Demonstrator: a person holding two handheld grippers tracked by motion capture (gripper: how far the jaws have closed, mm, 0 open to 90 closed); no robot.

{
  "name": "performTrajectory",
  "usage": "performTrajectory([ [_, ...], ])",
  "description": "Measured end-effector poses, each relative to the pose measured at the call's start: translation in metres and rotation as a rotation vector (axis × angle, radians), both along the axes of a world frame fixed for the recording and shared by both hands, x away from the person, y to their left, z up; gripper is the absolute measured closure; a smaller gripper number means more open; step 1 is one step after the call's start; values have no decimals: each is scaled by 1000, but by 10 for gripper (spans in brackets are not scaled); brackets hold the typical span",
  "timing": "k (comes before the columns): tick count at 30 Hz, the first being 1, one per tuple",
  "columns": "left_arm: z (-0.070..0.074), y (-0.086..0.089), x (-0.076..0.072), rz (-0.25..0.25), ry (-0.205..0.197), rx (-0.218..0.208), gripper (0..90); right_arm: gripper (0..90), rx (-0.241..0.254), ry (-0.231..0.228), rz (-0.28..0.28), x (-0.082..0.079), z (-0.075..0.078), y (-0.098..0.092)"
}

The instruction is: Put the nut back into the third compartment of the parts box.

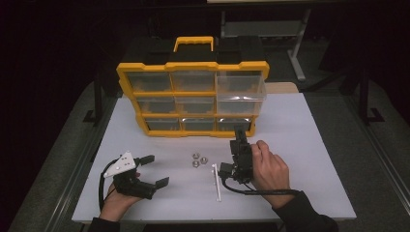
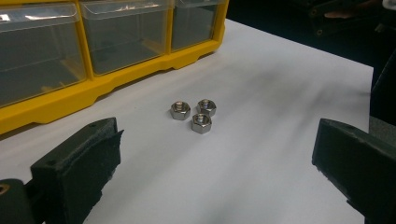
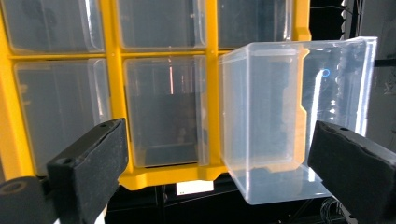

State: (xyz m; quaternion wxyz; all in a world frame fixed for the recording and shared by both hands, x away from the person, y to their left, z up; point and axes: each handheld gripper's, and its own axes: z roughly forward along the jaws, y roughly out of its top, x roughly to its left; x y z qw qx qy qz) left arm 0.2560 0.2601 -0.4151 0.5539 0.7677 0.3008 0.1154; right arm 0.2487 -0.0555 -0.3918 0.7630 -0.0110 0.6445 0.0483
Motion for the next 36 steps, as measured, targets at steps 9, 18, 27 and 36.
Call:
performTrajectory([
  [9, 0, 0, -1, 3, 1, -3, 6, 2, 4, 42, 5, 1, -11, 0],
  [18, 0, 0, -1, 3, 0, 4, 6, 0, -28, 96, 8, 4, -27, -1],
  [27, -1, 2, -1, 2, 0, 13, 6, 0, -13, 144, 13, 6, -41, -4],
  [36, -2, 1, 0, 1, -9, 21, 6, 0, 7, 188, 13, 9, -57, -8],
])
